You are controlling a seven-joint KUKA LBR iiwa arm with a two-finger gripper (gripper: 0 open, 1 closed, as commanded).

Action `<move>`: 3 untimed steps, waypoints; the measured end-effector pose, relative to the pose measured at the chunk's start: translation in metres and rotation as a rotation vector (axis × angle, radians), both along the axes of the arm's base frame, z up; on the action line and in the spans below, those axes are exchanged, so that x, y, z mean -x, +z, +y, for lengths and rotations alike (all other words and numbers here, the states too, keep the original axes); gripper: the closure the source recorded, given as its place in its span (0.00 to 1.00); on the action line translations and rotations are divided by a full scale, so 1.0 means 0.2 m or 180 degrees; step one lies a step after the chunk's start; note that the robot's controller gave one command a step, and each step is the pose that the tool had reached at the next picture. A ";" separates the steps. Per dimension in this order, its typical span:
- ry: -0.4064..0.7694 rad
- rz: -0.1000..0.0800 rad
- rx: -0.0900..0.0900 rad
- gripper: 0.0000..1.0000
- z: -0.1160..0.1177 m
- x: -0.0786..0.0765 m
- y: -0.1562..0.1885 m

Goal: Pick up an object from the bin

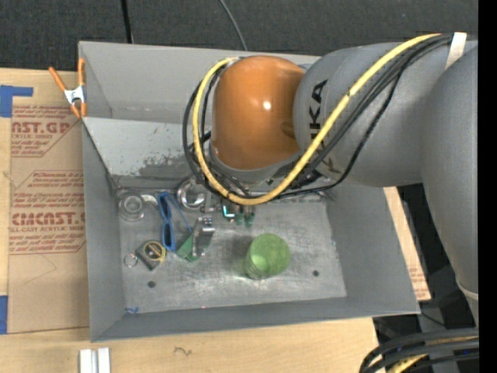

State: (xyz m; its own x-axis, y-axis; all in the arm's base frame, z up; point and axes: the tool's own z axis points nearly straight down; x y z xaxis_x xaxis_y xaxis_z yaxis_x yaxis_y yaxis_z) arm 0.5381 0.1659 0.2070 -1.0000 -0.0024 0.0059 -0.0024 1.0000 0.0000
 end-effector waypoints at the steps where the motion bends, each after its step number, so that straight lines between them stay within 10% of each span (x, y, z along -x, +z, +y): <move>1: -0.0408 -0.0014 -0.0002 0.00 0.18 -0.03 -0.62; 3: -0.1596 -0.0048 -0.0029 0.00 -0.10 0.03 -0.66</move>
Offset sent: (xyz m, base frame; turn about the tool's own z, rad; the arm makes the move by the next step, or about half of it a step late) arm 0.0068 0.0347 -0.1196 0.1299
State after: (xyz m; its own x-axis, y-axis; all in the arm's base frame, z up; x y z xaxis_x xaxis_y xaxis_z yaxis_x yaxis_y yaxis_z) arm 0.5323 0.1453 0.0741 -0.8781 0.4784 -0.0063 0.4783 0.8781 0.0125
